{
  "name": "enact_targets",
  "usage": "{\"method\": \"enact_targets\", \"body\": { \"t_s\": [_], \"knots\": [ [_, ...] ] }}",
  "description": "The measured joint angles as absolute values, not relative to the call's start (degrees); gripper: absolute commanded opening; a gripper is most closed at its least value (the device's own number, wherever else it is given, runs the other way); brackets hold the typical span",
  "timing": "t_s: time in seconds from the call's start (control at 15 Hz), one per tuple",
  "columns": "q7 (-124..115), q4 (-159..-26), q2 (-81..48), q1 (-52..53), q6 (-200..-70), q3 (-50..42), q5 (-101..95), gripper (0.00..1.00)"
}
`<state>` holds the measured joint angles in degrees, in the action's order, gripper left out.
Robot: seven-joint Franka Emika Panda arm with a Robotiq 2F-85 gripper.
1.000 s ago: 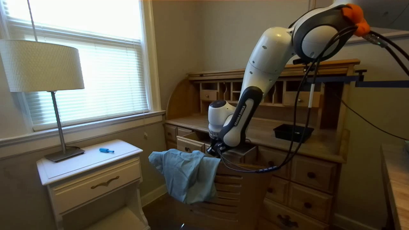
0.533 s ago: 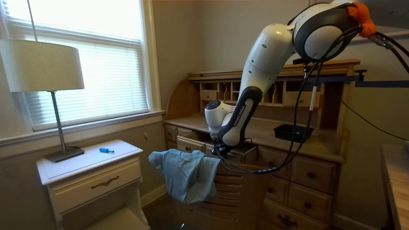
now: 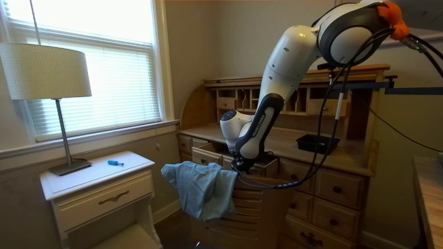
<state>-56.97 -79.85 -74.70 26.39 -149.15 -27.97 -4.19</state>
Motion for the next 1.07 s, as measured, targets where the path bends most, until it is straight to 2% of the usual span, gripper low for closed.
{"method": "enact_targets", "body": {
  "t_s": [0.27,0.73,1.07],
  "knots": [
    [-56.84,-77.79,-74.48,25.45,-143.97,-26.83,-5.01,0.0],
    [-55.68,-77.55,-74.11,24.28,-144.12,-25.51,-6.74,0.0],
    [-55.55,-76.2,-74.94,23.51,-158.29,-25.94,-9.35,0.0]
  ]
}}
